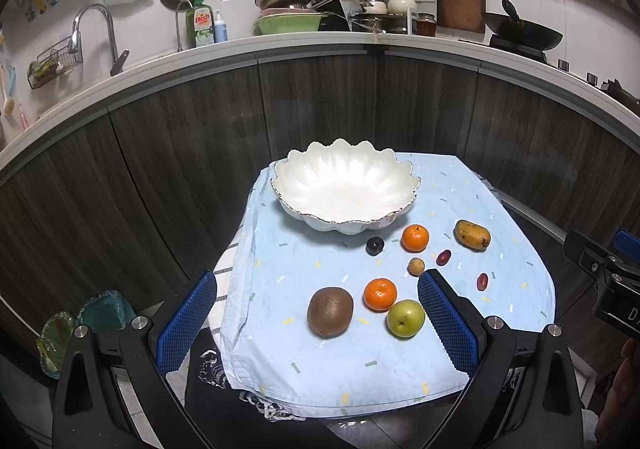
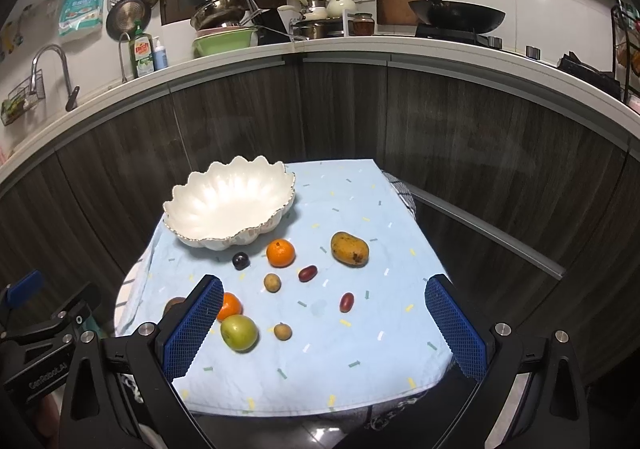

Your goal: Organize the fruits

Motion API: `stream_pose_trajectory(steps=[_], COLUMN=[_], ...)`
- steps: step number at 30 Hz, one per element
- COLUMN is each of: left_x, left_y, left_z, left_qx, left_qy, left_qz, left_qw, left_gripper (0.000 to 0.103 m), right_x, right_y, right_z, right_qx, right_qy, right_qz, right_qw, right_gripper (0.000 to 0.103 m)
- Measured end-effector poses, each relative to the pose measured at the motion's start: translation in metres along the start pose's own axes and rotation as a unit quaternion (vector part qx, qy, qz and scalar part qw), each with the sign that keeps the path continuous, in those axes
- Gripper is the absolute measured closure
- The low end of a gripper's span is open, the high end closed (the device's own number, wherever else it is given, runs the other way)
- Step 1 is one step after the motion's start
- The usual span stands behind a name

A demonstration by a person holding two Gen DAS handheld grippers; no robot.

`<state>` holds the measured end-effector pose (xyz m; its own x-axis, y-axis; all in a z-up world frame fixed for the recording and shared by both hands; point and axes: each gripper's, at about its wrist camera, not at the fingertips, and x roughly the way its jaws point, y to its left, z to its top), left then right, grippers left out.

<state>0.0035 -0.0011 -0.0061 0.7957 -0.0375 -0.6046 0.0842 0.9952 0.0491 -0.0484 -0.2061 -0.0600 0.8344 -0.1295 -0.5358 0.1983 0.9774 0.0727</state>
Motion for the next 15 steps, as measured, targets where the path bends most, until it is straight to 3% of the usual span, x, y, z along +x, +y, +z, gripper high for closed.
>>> stream_pose_trajectory(steps=[15], left_x=[-0.0002], left_y=[-0.0021], left_z=[0.0008], left_qx=[-0.001], left_qy=[-0.003], left_qz=[-0.002], left_qw=[1.0000], left_gripper=[0.001], right_x=[-0.0021], right_y=[-0.0022], right_z=[-0.0012], right_qx=[-0.001], right_qy=[-0.002], right_qz=[-0.003], right_qw=[1.000], right_gripper=[0.001])
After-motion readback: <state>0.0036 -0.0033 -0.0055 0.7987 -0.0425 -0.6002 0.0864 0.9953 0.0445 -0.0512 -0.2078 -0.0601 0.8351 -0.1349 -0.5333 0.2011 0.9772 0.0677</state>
